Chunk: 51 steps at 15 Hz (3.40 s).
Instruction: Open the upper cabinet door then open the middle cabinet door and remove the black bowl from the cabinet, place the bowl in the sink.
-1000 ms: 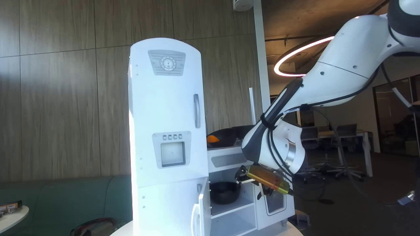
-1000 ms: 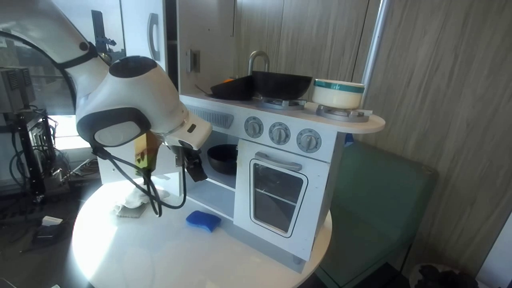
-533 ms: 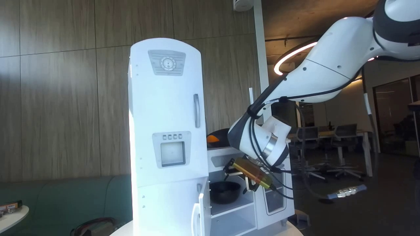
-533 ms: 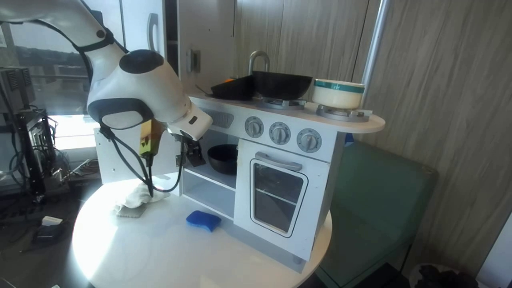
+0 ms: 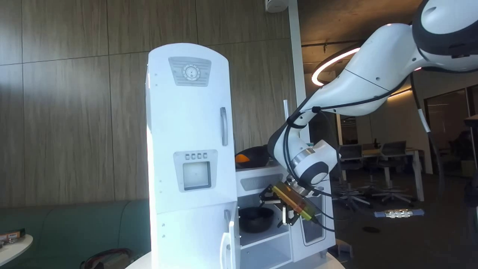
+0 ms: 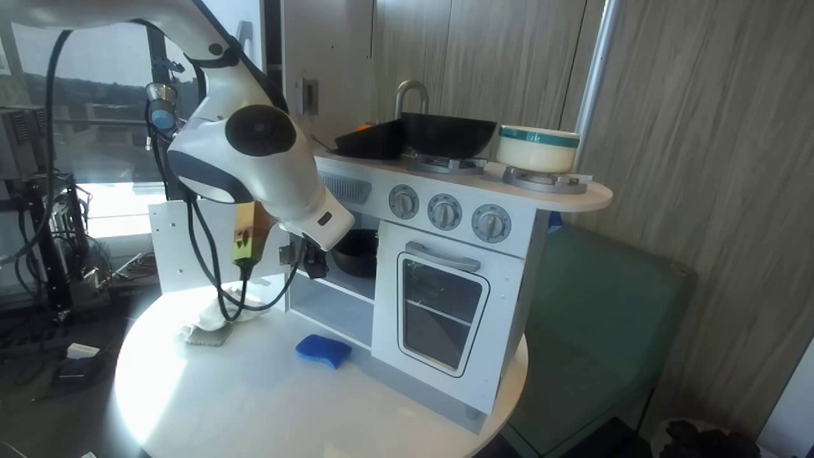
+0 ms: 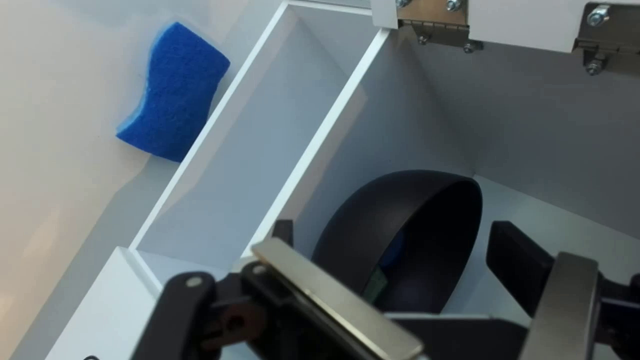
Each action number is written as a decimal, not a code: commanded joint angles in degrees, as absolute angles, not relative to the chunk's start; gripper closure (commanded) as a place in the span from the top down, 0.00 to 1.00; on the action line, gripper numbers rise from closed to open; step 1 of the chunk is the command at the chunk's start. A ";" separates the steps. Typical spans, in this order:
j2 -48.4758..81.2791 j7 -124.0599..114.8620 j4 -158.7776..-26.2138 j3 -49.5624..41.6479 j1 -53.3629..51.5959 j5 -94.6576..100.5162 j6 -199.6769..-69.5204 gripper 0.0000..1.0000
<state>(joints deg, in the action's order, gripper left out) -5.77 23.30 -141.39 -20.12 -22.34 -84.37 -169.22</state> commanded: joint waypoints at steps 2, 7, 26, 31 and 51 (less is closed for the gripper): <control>-4.63 24.28 -140.81 -20.78 -22.08 -84.93 -168.52 1.00; -1.65 23.08 -139.20 -21.35 -21.58 -86.13 -168.91 1.00; 7.77 14.85 -133.56 -21.47 -21.51 -84.10 -170.49 0.45; 4.07 11.98 -139.85 -21.36 -23.12 -78.15 -171.84 0.05; -6.56 -38.55 -159.17 -3.10 7.65 -6.55 -163.26 0.02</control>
<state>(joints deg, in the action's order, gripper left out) -6.03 -30.76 -159.19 -9.69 -3.57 -17.74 -170.41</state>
